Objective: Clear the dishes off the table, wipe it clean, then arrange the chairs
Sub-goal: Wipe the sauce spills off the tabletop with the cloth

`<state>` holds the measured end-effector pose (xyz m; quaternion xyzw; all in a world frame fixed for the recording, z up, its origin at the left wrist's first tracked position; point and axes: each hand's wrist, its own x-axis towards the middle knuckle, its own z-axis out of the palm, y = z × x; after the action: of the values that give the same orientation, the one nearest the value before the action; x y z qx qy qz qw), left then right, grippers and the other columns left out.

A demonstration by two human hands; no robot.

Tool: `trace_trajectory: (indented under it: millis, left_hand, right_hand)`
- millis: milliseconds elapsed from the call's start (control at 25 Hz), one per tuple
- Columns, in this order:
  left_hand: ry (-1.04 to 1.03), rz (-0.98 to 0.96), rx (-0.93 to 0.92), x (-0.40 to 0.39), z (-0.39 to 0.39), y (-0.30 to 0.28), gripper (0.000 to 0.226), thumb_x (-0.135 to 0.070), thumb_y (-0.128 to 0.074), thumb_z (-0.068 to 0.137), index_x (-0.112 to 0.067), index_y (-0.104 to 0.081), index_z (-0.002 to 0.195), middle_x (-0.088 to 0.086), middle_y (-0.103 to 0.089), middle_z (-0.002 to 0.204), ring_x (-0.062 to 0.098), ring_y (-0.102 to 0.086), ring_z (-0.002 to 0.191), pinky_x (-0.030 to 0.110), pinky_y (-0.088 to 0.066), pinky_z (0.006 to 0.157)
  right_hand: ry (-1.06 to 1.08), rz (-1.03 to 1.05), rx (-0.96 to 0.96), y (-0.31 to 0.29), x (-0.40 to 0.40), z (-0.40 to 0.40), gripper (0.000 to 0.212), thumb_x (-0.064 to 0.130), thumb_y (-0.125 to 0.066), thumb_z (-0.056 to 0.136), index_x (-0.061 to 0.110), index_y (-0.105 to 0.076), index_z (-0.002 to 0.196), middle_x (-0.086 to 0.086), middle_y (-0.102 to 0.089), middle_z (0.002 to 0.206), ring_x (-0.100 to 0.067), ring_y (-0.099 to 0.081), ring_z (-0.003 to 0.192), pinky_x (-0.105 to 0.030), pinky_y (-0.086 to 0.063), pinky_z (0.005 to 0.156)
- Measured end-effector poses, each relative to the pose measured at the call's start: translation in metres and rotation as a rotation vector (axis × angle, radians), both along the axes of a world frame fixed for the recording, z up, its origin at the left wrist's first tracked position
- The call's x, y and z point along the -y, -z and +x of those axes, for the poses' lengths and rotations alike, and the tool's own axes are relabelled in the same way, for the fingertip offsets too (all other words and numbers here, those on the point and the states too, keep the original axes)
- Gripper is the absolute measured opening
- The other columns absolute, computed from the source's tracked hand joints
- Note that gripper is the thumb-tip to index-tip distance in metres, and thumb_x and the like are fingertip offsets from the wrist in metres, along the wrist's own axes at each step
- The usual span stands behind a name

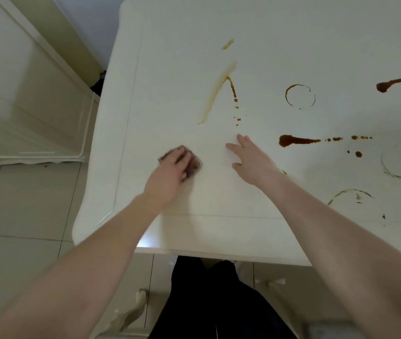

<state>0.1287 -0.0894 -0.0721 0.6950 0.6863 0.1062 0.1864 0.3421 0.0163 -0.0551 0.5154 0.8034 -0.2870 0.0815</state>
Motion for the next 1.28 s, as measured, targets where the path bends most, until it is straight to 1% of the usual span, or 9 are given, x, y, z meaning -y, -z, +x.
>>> trace_trajectory:
  millis: [120, 240, 320, 480, 600, 760, 920, 1160, 1280]
  left_hand:
    - [-0.231, -0.022, 0.024, -0.035, 0.000, -0.005, 0.054, -0.001, -0.054, 0.086, -0.011, -0.047, 0.138, 0.011, -0.035, 0.150, 0.026, -0.033, 0.138, 0.026, -0.023, 0.112]
    - [0.127, 0.024, 0.083, 0.004, 0.037, 0.001, 0.046, -0.007, -0.055, 0.081, -0.006, -0.059, 0.127, 0.018, -0.049, 0.137, 0.031, -0.045, 0.129, 0.022, -0.025, 0.109]
    - [0.196, -0.001, 0.109, 0.023, 0.048, -0.001, 0.047, -0.008, -0.052, 0.087, -0.012, -0.054, 0.133, 0.011, -0.041, 0.146, 0.023, -0.037, 0.136, 0.026, -0.027, 0.112]
    - [-0.098, 0.040, 0.068, -0.056, 0.014, 0.001, 0.056, 0.000, -0.052, 0.089, -0.007, -0.038, 0.143, 0.014, -0.025, 0.154, 0.026, -0.026, 0.141, 0.017, -0.013, 0.111]
    - [-0.285, 0.013, 0.037, -0.132, -0.021, 0.008, 0.059, -0.003, -0.054, 0.087, -0.011, -0.038, 0.143, 0.010, -0.027, 0.154, 0.026, -0.026, 0.141, 0.026, -0.020, 0.113]
    - [0.077, 0.110, 0.097, -0.141, 0.014, -0.002, 0.043, -0.014, -0.049, 0.080, 0.000, -0.061, 0.119, 0.021, -0.056, 0.128, 0.024, -0.044, 0.122, 0.020, -0.027, 0.102]
    - [0.331, -0.030, 0.087, -0.110, 0.027, -0.005, 0.047, -0.012, -0.049, 0.088, -0.012, -0.052, 0.135, 0.008, -0.040, 0.147, 0.019, -0.037, 0.137, 0.021, -0.024, 0.111]
    - [-0.164, 0.045, 0.047, -0.239, -0.053, -0.003, 0.051, 0.003, -0.053, 0.080, -0.008, -0.055, 0.130, 0.012, -0.046, 0.141, 0.031, -0.044, 0.128, 0.025, -0.030, 0.104]
    - [-0.010, 0.065, 0.135, -0.237, -0.022, -0.016, 0.042, 0.001, -0.055, 0.076, -0.003, -0.064, 0.117, 0.016, -0.056, 0.129, 0.027, -0.050, 0.120, 0.019, -0.032, 0.097]
  right_hand:
    - [-0.026, 0.014, 0.002, 0.002, -0.001, 0.002, 0.059, 0.015, -0.047, 0.097, 0.029, -0.023, 0.149, 0.003, 0.000, 0.160, -0.013, 0.003, 0.147, -0.032, -0.017, 0.115]
    - [-0.036, 0.039, -0.016, 0.000, -0.001, 0.004, 0.057, 0.014, -0.046, 0.096, 0.026, -0.025, 0.148, 0.001, -0.007, 0.160, -0.015, -0.003, 0.147, -0.031, -0.016, 0.115]
    - [-0.005, 0.047, -0.065, -0.006, -0.006, 0.005, 0.055, 0.012, -0.044, 0.096, 0.024, -0.028, 0.147, -0.001, -0.022, 0.156, -0.018, -0.017, 0.144, -0.030, -0.019, 0.114]
    - [0.066, 0.150, -0.076, -0.014, -0.037, 0.007, 0.051, 0.013, -0.044, 0.095, 0.024, -0.034, 0.144, -0.007, -0.043, 0.137, -0.024, -0.041, 0.126, -0.032, -0.036, 0.098]
    - [0.122, 0.181, -0.080, -0.014, -0.064, 0.009, 0.051, 0.009, -0.043, 0.095, 0.021, -0.035, 0.144, -0.008, -0.043, 0.136, -0.024, -0.042, 0.125, -0.031, -0.036, 0.100]
    - [0.171, 0.154, -0.085, -0.011, -0.106, 0.000, 0.062, -0.006, -0.038, 0.089, 0.021, -0.034, 0.145, -0.004, -0.034, 0.146, -0.023, -0.035, 0.133, -0.032, -0.033, 0.105]
    - [0.124, 0.147, -0.056, -0.014, -0.140, -0.020, 0.068, -0.011, -0.036, 0.085, 0.022, -0.034, 0.145, -0.003, -0.033, 0.148, -0.023, -0.033, 0.134, -0.034, -0.034, 0.107]
    - [0.155, 0.187, 0.047, -0.015, -0.184, -0.025, 0.067, -0.010, -0.036, 0.088, 0.018, -0.028, 0.147, -0.003, -0.027, 0.152, -0.022, -0.031, 0.137, -0.034, -0.034, 0.106]
    - [0.156, 0.207, 0.097, -0.015, -0.196, -0.029, 0.058, -0.008, -0.037, 0.088, 0.013, -0.036, 0.143, -0.007, -0.037, 0.145, -0.025, -0.038, 0.131, -0.034, -0.037, 0.100]
